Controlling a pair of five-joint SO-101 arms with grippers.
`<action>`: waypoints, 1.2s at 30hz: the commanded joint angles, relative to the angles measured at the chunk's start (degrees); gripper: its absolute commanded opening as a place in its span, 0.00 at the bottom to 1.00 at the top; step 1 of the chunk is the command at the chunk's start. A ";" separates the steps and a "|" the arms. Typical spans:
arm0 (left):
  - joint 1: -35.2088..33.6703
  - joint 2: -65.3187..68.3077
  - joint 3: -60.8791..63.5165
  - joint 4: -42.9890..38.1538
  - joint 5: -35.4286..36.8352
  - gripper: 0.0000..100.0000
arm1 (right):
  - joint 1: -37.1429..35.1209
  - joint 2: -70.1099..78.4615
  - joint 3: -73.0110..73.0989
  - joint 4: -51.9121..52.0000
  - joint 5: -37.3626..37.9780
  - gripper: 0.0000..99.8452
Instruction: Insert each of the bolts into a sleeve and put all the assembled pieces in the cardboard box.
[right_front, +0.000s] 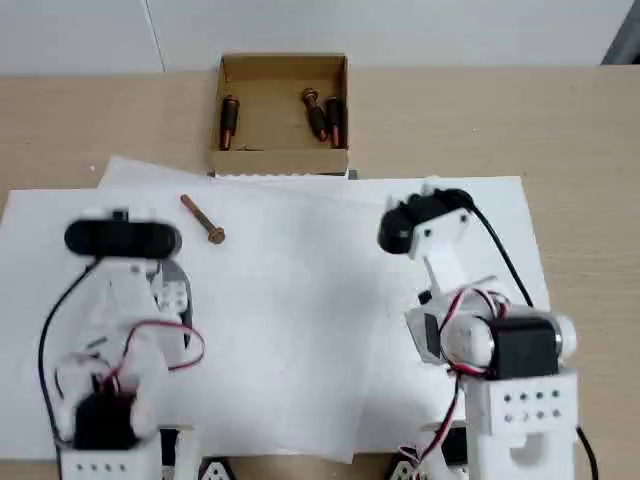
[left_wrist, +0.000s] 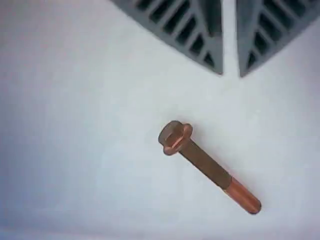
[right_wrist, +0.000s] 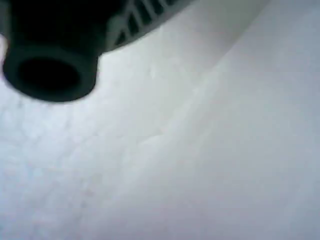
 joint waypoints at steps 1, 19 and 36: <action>-0.26 11.08 -10.07 0.00 -0.26 0.01 | 2.33 -5.49 2.73 -2.68 -0.70 0.00; -0.18 57.85 -39.08 -0.09 14.68 0.01 | 2.51 -13.41 6.07 -5.93 -9.14 0.00; -0.35 85.54 -56.92 0.18 22.59 0.07 | 2.51 -13.41 11.69 -13.58 -9.14 0.00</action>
